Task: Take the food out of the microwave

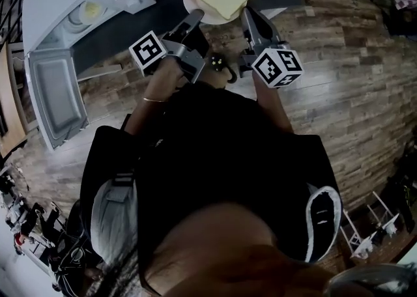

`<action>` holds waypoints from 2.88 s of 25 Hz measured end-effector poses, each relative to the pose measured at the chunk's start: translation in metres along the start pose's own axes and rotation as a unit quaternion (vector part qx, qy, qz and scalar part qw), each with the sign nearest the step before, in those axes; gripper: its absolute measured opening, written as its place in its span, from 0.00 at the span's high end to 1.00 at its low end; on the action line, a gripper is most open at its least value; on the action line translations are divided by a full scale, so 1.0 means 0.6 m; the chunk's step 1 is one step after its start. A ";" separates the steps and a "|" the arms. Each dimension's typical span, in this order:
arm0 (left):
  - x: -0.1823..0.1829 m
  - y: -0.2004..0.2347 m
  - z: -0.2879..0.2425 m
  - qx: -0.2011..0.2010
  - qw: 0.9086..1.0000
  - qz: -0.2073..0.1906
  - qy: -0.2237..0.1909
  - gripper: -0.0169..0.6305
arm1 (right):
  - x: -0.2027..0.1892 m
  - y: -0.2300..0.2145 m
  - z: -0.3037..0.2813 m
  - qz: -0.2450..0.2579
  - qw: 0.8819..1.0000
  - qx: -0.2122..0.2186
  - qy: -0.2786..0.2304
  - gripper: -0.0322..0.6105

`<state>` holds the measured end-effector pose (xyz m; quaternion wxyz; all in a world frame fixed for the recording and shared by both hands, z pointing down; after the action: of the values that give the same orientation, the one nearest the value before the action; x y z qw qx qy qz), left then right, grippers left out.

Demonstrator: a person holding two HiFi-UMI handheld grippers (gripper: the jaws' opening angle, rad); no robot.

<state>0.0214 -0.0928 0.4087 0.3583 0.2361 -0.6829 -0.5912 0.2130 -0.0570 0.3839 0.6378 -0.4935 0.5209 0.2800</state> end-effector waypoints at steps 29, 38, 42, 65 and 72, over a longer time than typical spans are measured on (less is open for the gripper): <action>0.028 0.001 -0.120 -0.011 0.999 0.032 -0.012 0.95 | 0.045 -0.101 -0.074 0.013 0.999 0.004 0.031 0.95; 0.043 0.001 -0.152 -0.012 0.999 0.043 -0.014 0.95 | 0.055 -0.127 -0.101 0.015 0.999 0.005 0.049 0.95; 0.051 0.007 -0.162 -0.009 0.999 0.047 -0.015 0.95 | 0.053 -0.136 -0.111 0.014 0.998 0.004 0.057 0.95; 0.120 0.003 -0.138 -0.021 0.996 0.049 -0.067 0.95 | 0.038 -0.114 -0.202 0.019 0.994 0.061 0.093 0.95; 0.129 0.009 -0.137 -0.024 0.995 0.056 -0.077 0.95 | 0.031 -0.117 -0.218 0.017 0.992 0.070 0.103 0.95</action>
<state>0.0362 -0.2019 0.4337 0.3431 0.1429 -0.7060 -0.6028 0.2289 -0.2056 0.3942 0.6088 -0.4652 0.6101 0.2016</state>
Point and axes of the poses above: the fingertips, and each gripper's own axes: z backward along the fingers, y to its left, x out of its top, the point moved 7 cm from there along z, backward along the fingers, and after that the axes turned 12 degrees about z, right-handed, at the moved point
